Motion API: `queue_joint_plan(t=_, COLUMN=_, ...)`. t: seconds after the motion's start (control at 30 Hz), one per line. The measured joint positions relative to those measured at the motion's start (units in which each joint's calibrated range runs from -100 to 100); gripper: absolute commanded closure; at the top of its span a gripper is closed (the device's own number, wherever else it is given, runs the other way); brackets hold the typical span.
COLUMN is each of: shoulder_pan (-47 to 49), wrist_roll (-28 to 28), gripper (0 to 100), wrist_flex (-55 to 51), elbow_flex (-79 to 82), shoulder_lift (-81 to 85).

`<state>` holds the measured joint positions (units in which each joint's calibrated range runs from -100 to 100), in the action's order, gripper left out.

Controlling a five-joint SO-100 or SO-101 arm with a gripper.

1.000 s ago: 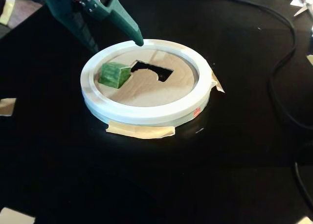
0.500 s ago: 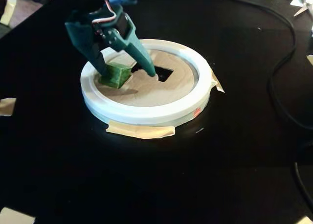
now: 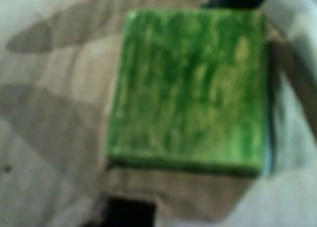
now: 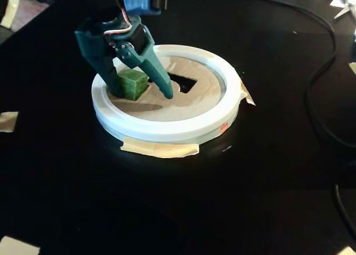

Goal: Pick up the square block and drop it in corresponding square shaped hole

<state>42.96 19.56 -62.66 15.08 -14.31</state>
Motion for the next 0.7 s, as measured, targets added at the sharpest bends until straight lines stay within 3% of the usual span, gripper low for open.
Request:
queue_joint_plan(t=0.23, shoulder_pan=-2.90, wrist_roll=-2.44, gripper=20, wrist_flex=-0.29, elbow_flex=-0.10, shoulder_lift=0.27)
queue_joint_plan(t=0.7, shoulder_pan=-14.09, wrist_roll=-6.50, gripper=21, wrist_flex=-13.77, elbow_flex=0.39, shoulder_lift=16.41)
